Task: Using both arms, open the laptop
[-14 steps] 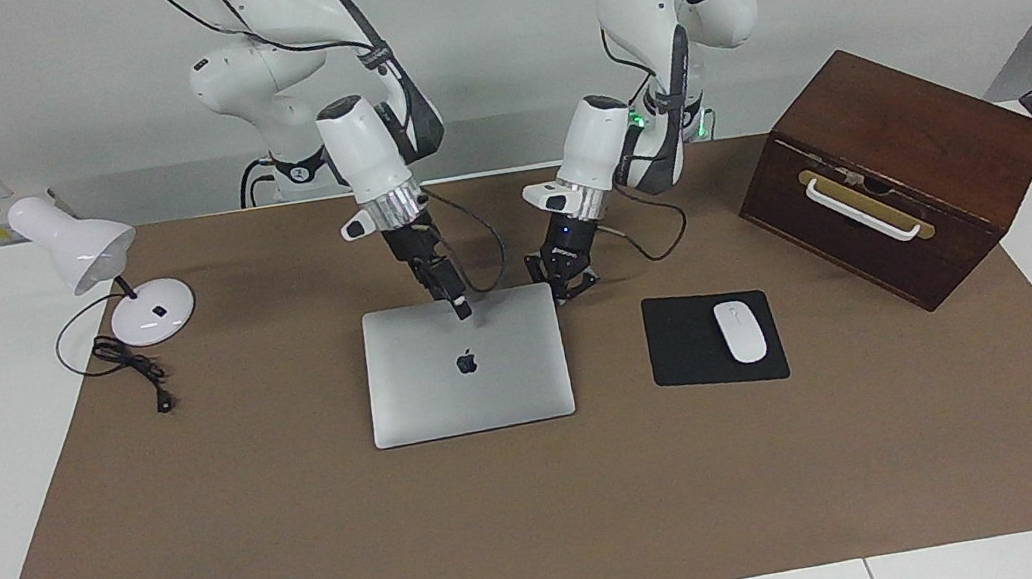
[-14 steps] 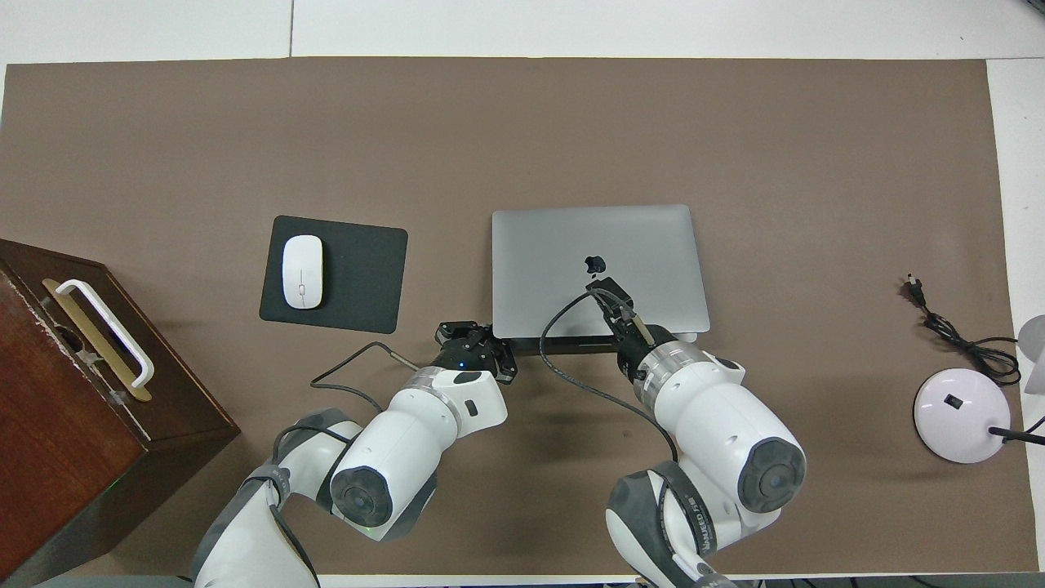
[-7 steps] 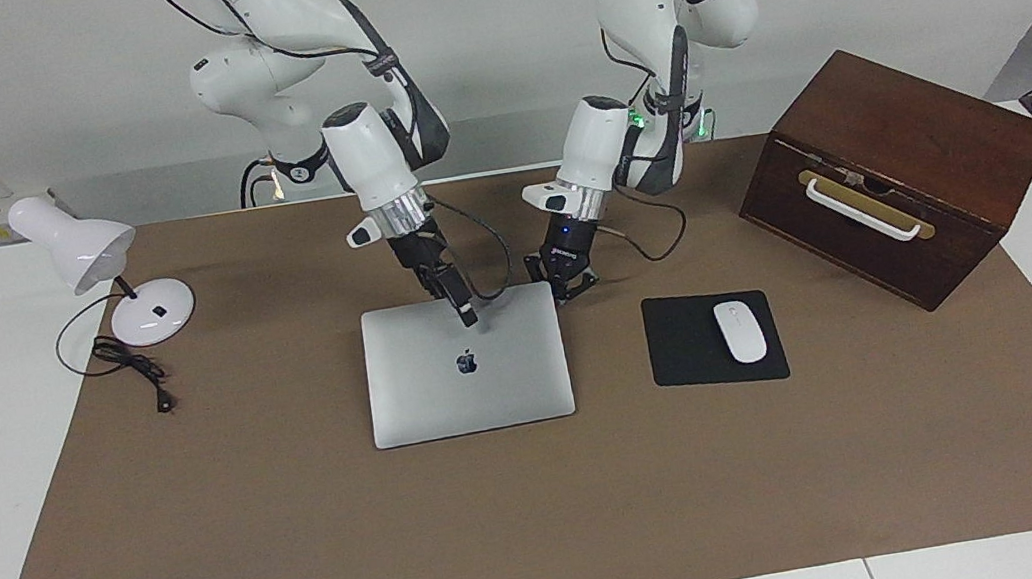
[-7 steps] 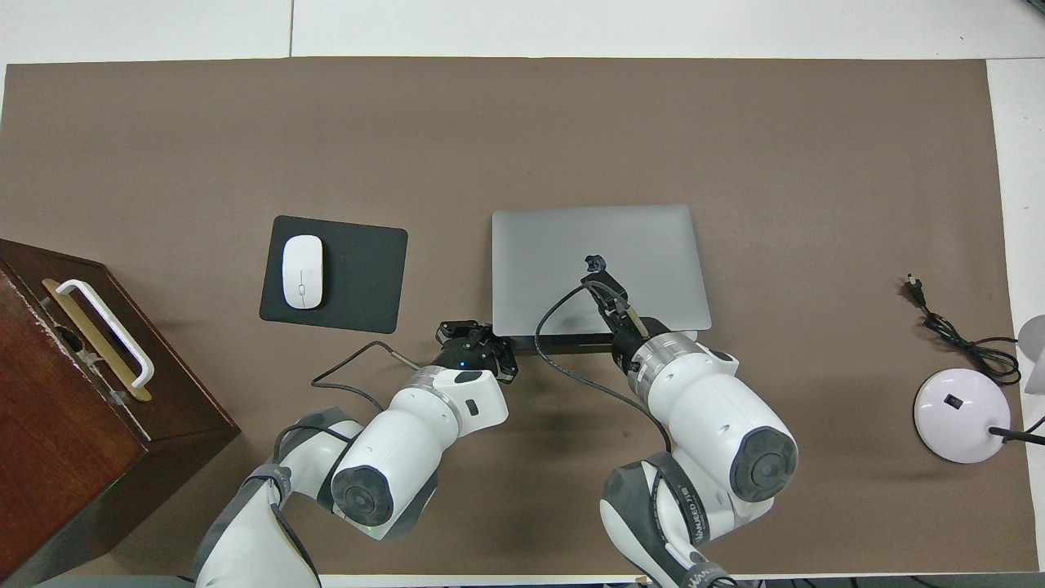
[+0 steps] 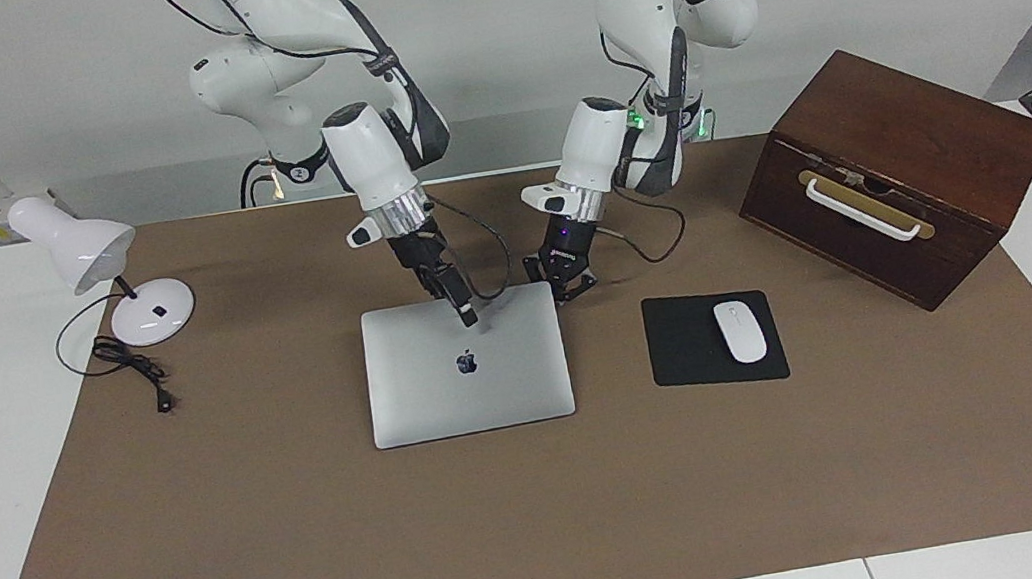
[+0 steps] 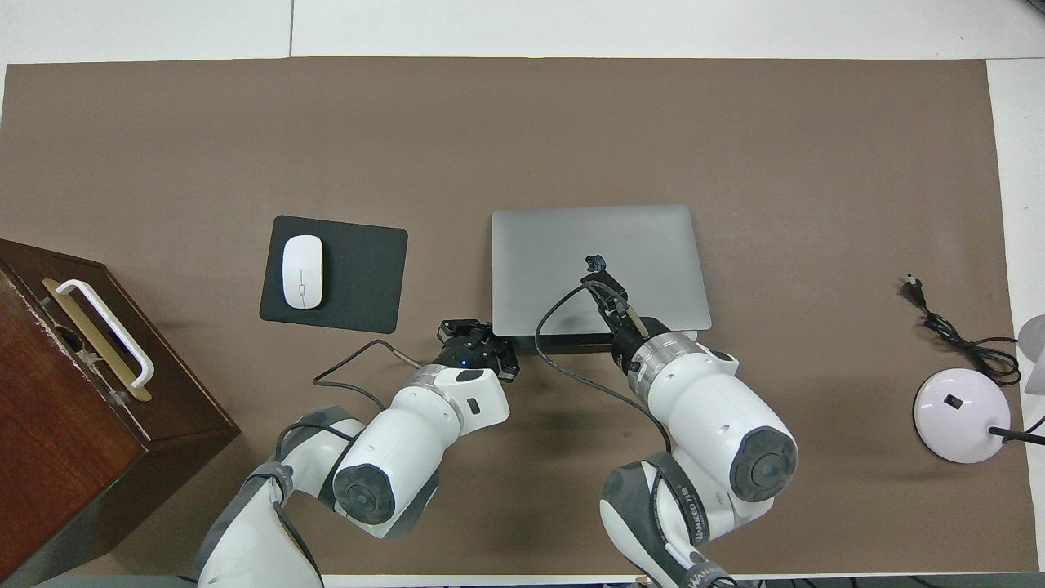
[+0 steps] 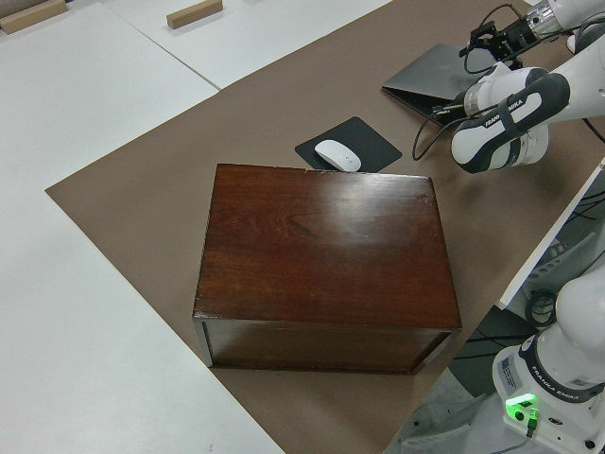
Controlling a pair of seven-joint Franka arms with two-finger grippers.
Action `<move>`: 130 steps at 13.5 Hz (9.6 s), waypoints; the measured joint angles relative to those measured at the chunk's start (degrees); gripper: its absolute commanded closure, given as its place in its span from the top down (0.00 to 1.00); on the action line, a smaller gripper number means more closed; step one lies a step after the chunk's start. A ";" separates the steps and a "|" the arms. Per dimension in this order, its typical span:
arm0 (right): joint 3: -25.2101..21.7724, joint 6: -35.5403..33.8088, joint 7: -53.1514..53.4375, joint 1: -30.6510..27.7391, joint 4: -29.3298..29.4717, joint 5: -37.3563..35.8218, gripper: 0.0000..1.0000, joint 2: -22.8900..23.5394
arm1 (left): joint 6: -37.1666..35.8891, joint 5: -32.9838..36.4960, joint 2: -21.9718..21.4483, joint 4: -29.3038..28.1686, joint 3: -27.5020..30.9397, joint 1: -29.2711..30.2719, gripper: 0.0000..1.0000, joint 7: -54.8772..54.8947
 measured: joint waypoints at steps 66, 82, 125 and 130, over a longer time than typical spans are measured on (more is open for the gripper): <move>-0.45 -51.80 -14.57 -14.74 47.37 -0.04 1.00 12.02 | 0.21 0.02 0.09 0.00 0.00 -0.01 0.00 0.18; -0.51 -63.01 -22.95 -17.03 50.21 -0.04 1.00 9.01 | 0.22 0.02 0.09 -0.01 0.00 -0.02 0.00 0.18; -0.44 -85.75 -82.51 -35.45 49.76 -12.55 1.00 -4.54 | -96.40 -0.11 -24.09 40.30 0.97 32.32 1.00 -0.68; -0.48 -86.61 -82.51 -35.52 49.65 -12.55 1.00 -4.69 | -97.47 0.08 -22.90 41.68 1.06 39.25 1.00 -3.59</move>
